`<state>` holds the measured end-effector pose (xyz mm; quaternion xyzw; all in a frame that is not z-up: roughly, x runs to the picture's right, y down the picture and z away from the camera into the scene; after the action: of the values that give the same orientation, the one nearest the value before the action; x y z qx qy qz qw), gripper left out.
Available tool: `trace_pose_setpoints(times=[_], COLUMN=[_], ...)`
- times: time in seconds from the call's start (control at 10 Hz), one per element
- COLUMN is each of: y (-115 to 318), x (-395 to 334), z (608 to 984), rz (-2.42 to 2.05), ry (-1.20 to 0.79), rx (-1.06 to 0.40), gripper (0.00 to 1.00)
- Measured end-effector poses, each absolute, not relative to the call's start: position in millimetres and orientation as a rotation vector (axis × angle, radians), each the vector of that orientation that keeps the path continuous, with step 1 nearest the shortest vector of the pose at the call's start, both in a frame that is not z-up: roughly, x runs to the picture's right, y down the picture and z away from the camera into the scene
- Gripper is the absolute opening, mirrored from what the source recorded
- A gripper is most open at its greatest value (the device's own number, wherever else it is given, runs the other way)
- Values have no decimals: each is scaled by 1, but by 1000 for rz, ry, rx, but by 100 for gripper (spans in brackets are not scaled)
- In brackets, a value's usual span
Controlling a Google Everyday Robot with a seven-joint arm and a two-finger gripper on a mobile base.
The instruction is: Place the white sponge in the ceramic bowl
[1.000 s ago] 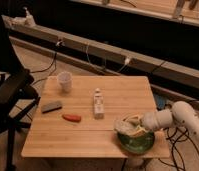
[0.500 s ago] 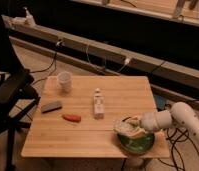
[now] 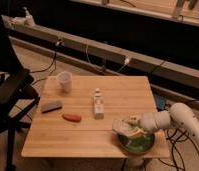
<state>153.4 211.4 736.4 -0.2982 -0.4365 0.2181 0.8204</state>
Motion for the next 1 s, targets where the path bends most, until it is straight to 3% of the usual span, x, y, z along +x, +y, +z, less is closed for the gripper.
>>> trace_pose_setpoints(times=[0.1, 0.3, 0.8, 1.0], y=[208, 201, 198, 198], x=[157, 175, 182, 180], z=[734, 723, 719, 721], rz=[467, 494, 512, 510], ry=[-924, -918, -932, -938], rx=[-626, -596, -576, -578], gripper=[27, 27, 73, 80])
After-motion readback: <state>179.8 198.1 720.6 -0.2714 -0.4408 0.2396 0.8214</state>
